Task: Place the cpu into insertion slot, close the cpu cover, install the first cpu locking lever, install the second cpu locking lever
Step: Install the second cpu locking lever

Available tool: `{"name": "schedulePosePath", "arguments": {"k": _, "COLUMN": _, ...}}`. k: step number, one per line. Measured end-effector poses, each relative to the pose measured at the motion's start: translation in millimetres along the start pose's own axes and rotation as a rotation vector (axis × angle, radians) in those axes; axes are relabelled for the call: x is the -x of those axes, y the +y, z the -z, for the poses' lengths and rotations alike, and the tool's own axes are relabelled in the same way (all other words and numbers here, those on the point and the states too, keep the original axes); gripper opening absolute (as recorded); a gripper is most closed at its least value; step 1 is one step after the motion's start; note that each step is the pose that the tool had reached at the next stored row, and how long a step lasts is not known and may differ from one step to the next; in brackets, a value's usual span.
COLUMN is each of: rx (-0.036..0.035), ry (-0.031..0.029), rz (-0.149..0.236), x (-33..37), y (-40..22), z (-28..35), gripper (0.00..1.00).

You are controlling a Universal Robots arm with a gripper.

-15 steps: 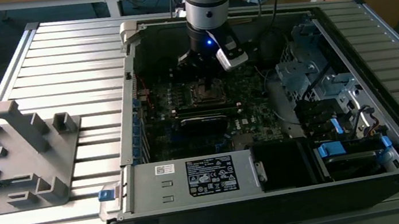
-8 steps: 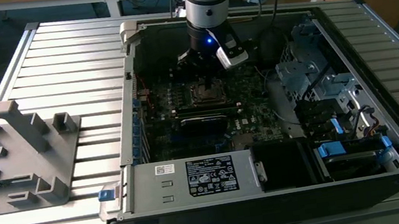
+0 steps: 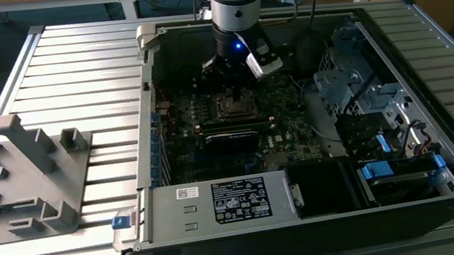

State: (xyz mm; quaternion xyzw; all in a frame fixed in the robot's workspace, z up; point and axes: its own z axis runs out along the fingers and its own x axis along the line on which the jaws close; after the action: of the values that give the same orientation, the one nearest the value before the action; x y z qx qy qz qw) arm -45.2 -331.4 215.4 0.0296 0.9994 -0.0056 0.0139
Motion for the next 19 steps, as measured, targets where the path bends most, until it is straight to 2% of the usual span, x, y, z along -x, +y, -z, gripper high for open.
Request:
{"name": "schedulePosePath", "arguments": {"k": 9, "rx": -0.0005, "ry": 0.0003, "rz": 0.0, "x": 0.0, "y": -0.1, "z": 1.2, "gripper": 0.11}}
{"name": "schedulePosePath", "arguments": {"k": 19, "rx": 0.0, "ry": 0.0002, "rz": 0.0, "x": 0.4, "y": -0.1, "z": 12.9, "gripper": 0.11}}
